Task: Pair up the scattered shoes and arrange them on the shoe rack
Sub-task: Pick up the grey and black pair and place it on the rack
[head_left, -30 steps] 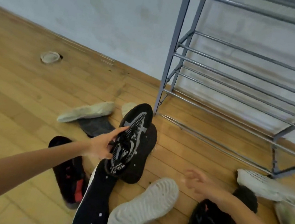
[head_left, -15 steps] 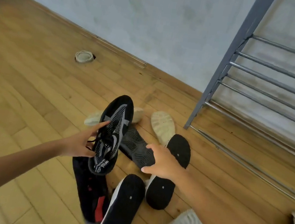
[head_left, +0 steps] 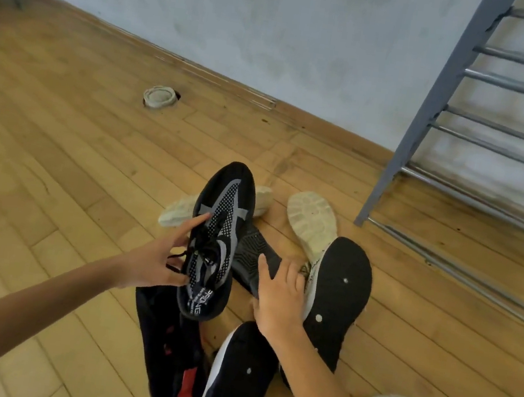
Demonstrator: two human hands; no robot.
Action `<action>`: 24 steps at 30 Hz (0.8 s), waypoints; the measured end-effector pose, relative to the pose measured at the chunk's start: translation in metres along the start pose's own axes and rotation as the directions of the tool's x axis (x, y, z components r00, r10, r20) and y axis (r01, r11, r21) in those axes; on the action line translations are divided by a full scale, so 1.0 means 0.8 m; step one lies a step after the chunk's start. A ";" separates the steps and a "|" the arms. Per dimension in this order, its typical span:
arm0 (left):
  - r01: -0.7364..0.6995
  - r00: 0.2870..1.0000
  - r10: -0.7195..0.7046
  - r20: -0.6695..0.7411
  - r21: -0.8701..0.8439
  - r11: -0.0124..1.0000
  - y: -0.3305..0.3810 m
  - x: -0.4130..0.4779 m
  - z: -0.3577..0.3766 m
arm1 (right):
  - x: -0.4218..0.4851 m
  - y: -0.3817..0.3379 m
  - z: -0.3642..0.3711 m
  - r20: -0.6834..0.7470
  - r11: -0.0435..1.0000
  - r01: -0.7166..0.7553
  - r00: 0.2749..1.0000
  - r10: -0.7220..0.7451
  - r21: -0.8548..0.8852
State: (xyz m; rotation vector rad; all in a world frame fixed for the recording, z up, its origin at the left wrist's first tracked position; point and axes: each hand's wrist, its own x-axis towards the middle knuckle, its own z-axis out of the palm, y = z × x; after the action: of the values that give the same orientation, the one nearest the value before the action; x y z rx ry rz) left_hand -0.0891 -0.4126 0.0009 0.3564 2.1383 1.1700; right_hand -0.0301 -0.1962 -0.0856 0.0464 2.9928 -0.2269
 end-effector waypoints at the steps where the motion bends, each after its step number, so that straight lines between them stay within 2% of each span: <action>1: 0.018 1.000 -0.018 -0.011 -0.040 0.999 -0.002 -0.003 -0.003 | -0.003 0.001 -0.006 0.036 1.000 0.002 0.999 -0.003 0.018; 4: 0.042 0.998 -0.047 -0.049 -0.099 0.994 -0.008 -0.016 -0.020 | -0.018 0.019 -0.040 0.165 0.972 -0.083 0.985 0.047 0.222; 5: 0.043 0.997 -0.049 -0.058 -0.092 0.995 -0.008 -0.021 -0.027 | -0.025 0.031 -0.052 0.226 0.937 -0.127 0.973 0.054 0.325; 6: 0.041 0.997 -0.046 -0.061 -0.090 0.995 -0.007 -0.025 -0.034 | -0.032 0.044 -0.064 0.277 0.858 -0.184 0.960 0.051 0.479; 7: 0.037 0.997 -0.043 -0.059 -0.096 0.995 -0.006 -0.029 -0.040 | -0.041 0.056 -0.078 0.322 0.708 -0.260 0.945 0.049 0.656; 8: 0.033 0.998 -0.039 -0.056 -0.110 0.993 -0.003 -0.031 -0.044 | -0.054 0.068 -0.090 0.360 0.474 -0.337 0.932 0.045 0.813; 9: 0.030 0.998 -0.038 -0.055 -0.128 0.991 -0.001 -0.034 -0.047 | -0.067 0.076 -0.101 0.400 0.194 -0.401 0.916 0.045 0.895; 11: 0.022 0.998 -0.031 -0.054 -0.159 0.987 0.005 -0.037 -0.044 | -0.089 0.095 -0.111 0.450 -0.316 -0.420 0.893 0.025 0.850; 12: 0.014 0.998 -0.022 -0.050 -0.165 0.986 0.009 -0.038 -0.038 | -0.100 0.101 -0.114 0.453 -0.490 -0.396 0.892 -0.003 0.777; 13: 0.004 0.999 -0.010 -0.037 -0.169 0.986 0.013 -0.037 -0.032 | -0.109 0.104 -0.117 0.439 -0.600 -0.372 0.898 -0.037 0.708; 15: -0.009 1.000 0.012 0.014 -0.193 0.981 0.022 -0.032 -0.015 | -0.120 0.102 -0.116 0.401 -0.708 -0.339 0.912 -0.086 0.619; 20: -0.037 0.991 0.065 0.118 -0.225 0.974 0.039 -0.018 0.036 | -0.127 0.091 -0.091 0.354 -0.773 -0.335 0.923 -0.154 0.538; 24: -0.044 0.989 0.082 0.123 -0.287 0.957 0.039 -0.008 0.063 | -0.128 0.087 -0.077 0.345 -0.858 -0.266 0.932 -0.112 0.439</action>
State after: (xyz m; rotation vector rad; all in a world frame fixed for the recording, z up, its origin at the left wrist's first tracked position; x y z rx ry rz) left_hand -0.0531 -0.3659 0.0100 0.3641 1.8245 1.4266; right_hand 0.0658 -0.1201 -0.0210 0.6389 0.4825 -2.8031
